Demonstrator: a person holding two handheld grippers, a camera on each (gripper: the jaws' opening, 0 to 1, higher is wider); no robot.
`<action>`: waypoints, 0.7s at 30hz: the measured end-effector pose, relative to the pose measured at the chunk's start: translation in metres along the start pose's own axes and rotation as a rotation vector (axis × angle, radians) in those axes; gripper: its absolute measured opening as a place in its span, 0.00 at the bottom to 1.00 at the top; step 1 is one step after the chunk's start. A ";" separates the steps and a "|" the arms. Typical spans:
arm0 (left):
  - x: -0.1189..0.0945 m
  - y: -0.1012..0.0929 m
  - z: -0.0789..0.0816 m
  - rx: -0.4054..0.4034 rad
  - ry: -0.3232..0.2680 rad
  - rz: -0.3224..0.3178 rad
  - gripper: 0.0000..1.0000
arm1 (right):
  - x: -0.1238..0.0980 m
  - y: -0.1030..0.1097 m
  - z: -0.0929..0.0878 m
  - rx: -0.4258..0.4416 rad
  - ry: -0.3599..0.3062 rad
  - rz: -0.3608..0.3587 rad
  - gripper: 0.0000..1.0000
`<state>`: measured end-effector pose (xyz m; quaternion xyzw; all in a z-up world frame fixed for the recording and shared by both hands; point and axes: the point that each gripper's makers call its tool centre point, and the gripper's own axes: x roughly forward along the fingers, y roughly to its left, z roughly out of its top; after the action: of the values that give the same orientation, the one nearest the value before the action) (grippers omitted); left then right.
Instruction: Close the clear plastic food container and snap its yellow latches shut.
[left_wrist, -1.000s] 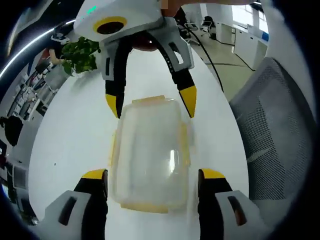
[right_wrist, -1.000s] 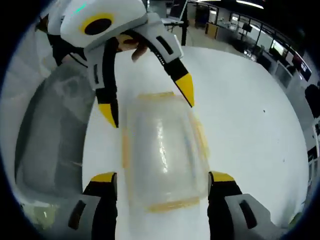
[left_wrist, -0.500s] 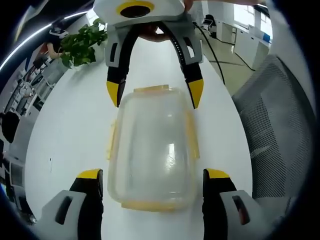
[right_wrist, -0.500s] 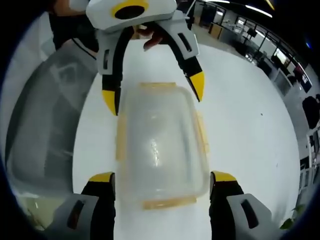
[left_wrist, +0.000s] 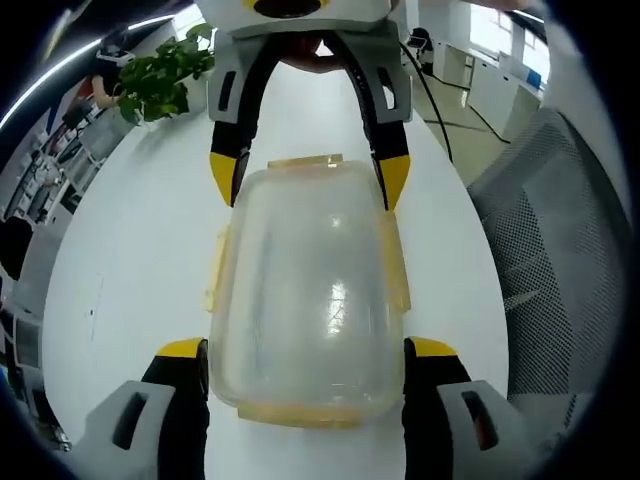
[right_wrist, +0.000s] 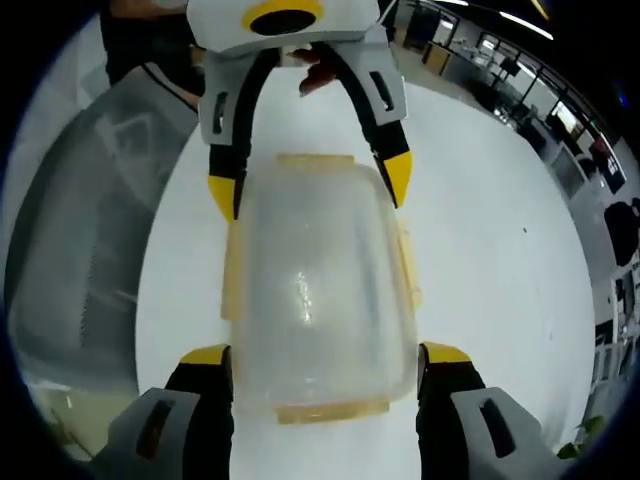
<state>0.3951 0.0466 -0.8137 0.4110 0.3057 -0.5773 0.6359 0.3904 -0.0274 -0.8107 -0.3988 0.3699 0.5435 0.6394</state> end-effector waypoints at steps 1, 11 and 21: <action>0.000 0.000 0.000 0.001 0.001 0.000 0.80 | 0.000 0.000 0.000 0.000 0.001 0.000 0.75; 0.001 0.000 0.000 -0.003 0.004 0.006 0.80 | 0.001 0.000 0.001 0.005 0.012 -0.001 0.75; -0.005 -0.003 -0.009 0.008 -0.015 0.007 0.80 | 0.006 0.006 0.011 0.027 0.016 -0.003 0.75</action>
<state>0.3926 0.0570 -0.8140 0.4102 0.2972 -0.5791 0.6387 0.3859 -0.0150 -0.8120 -0.3950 0.3816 0.5343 0.6425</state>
